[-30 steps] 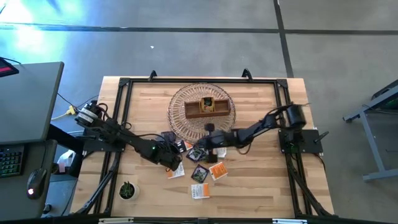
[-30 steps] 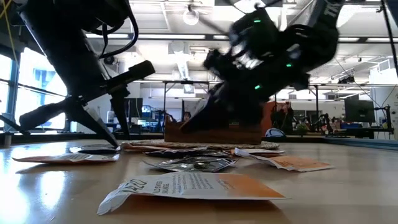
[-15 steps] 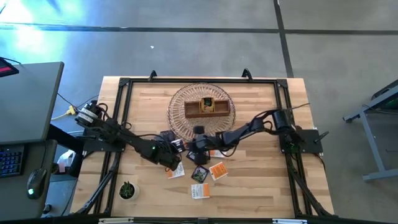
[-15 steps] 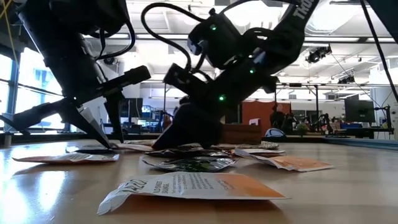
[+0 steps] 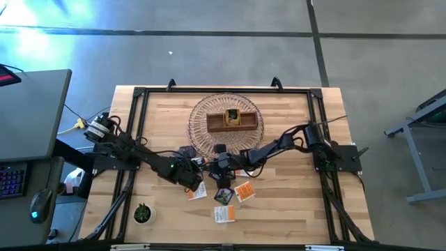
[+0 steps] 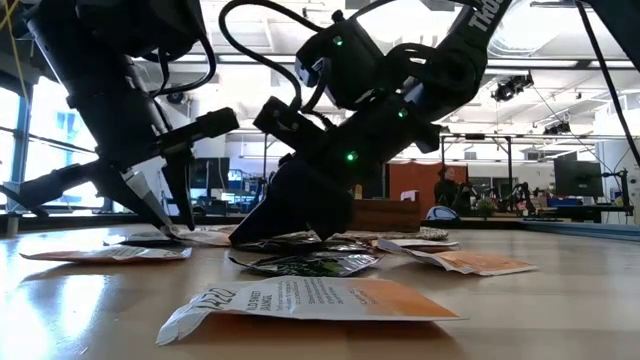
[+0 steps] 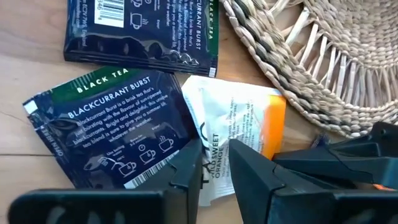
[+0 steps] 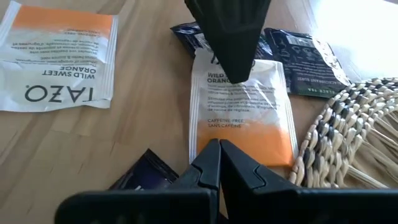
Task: Pick & Place Tea
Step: Put the white tea bag into the left section of the wooden organizer
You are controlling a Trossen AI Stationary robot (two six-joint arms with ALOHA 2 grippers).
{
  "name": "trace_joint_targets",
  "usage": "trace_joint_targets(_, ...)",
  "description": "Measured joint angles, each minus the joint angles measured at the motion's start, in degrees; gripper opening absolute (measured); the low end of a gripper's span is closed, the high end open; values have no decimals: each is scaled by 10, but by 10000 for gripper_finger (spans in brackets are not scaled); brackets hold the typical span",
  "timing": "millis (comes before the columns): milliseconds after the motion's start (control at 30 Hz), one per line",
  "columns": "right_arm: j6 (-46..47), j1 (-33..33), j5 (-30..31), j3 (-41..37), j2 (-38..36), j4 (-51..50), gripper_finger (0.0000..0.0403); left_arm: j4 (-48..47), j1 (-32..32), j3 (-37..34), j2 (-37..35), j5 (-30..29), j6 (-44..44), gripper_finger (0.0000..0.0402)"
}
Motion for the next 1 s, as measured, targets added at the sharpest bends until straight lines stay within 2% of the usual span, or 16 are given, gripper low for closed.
trace_joint_targets(200, 2, 0, -4, 0, 1, -1, 0, -23, 0, 0, 0, 20, 19, 10)
trace_joint_targets(433, 8, 1, -14, -2, -7, -4, 0, -31, 0, 1, 0, -7, 57, 4)
trace_joint_targets(533, 20, 2, -26, -4, -38, -51, 0, -48, 0, 1, -6, -22, 96, 3)
trace_joint_targets(633, 20, 3, -22, -5, -90, -119, 2, -78, 1, 25, -21, -30, 156, 2)
trace_joint_targets(767, 20, 0, 21, -3, -180, -198, 3, -154, 10, 74, -40, -55, 243, 1)
trace_joint_targets(1000, 28, 0, 145, -5, -353, -398, 3, -298, 69, 216, -45, -74, 540, 1)
